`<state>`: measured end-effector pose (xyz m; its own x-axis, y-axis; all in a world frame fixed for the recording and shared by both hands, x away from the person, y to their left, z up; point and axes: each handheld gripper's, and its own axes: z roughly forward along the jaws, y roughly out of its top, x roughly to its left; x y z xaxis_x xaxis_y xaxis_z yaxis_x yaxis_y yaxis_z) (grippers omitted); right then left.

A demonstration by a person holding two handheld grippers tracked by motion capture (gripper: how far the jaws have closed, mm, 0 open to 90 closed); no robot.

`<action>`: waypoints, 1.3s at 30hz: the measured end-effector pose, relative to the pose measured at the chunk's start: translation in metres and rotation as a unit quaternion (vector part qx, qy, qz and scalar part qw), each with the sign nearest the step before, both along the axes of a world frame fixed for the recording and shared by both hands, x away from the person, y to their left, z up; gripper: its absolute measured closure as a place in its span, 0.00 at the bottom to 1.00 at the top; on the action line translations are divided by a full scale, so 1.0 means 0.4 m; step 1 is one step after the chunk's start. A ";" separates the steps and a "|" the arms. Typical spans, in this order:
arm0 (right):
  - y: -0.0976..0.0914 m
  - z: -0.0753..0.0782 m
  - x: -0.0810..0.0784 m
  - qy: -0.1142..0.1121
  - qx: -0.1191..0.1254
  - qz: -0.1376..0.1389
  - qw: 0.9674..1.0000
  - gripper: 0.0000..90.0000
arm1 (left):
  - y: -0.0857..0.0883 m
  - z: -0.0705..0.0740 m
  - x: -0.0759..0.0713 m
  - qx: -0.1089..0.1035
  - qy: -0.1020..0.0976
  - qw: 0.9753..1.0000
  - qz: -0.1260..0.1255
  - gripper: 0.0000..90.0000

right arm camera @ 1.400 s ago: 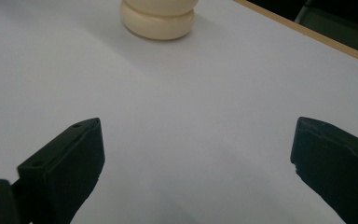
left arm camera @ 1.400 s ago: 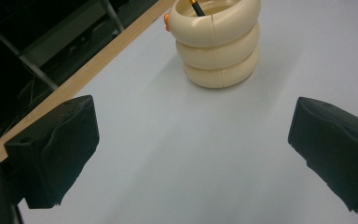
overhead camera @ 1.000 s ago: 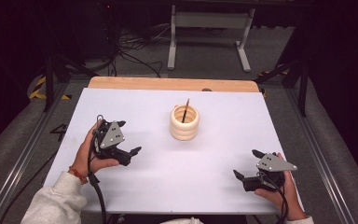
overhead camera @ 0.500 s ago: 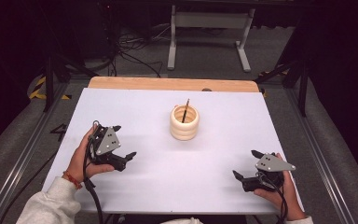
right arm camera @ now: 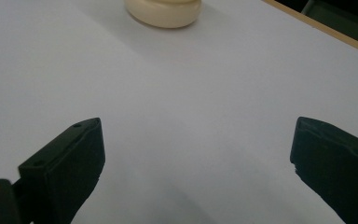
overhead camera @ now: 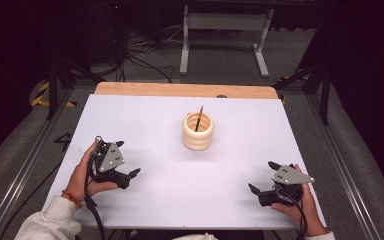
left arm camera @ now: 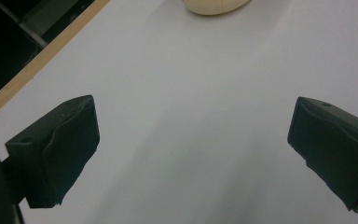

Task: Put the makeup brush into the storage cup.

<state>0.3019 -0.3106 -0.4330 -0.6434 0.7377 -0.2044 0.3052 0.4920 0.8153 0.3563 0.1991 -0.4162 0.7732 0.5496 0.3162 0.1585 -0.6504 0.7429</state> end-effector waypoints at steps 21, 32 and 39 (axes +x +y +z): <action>0.009 -0.005 0.000 0.007 -0.008 0.012 1.000 0.04 | 0.064 -0.054 -0.029 -0.022 0.041 0.999 0.014 0.03; 0.007 -0.007 0.000 0.006 -0.009 0.014 1.000 0.04 | 0.101 -0.080 -0.038 -0.037 0.062 0.997 0.028 0.03; 0.003 -0.003 -0.002 0.005 -0.003 0.012 1.000 0.04 | 0.122 -0.090 -0.039 -0.053 0.077 0.995 0.033 0.04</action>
<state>0.3011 -0.3093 -0.4344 -0.6634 0.7206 -0.2015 0.3019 0.5042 0.8091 0.3405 0.2479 -0.4521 0.7688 0.6252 0.1347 0.3153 -0.5537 0.7707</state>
